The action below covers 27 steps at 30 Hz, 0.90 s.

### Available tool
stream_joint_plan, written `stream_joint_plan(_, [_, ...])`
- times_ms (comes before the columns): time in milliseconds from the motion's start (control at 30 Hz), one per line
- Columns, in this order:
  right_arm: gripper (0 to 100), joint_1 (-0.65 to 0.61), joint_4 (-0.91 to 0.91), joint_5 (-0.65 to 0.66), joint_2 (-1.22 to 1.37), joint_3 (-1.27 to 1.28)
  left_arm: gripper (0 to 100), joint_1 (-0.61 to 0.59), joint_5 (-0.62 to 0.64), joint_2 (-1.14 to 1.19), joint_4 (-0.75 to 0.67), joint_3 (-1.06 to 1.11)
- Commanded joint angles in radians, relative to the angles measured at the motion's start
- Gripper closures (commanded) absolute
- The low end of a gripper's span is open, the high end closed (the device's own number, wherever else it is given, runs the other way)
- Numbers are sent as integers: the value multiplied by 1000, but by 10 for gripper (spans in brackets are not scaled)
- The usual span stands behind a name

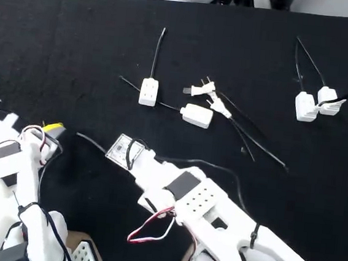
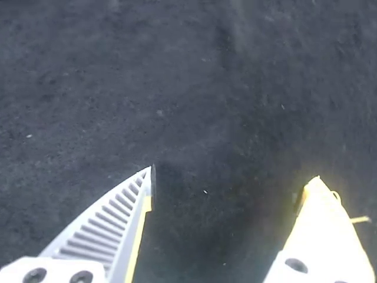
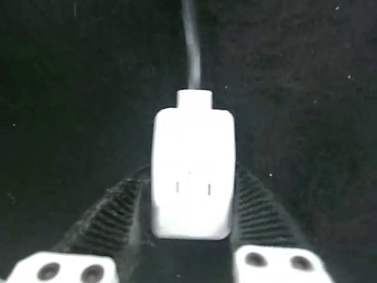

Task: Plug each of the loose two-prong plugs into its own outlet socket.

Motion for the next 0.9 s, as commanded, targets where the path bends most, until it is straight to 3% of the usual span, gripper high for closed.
stream_joint_plan(0, [665,-2,12,18,-33,-82,608,33,-49,-3,-3,1])
stream_joint_plan(267, [740,181,-71,18,-33,-45,608,35,-141,-9,-5,12])
stream_joint_plan(567, [747,-43,-46,25,-33,36,608,33,-143,-8,-5,12])
stream_joint_plan(867, [747,-52,-43,91,-33,79,608,33,-143,-8,-11,12])
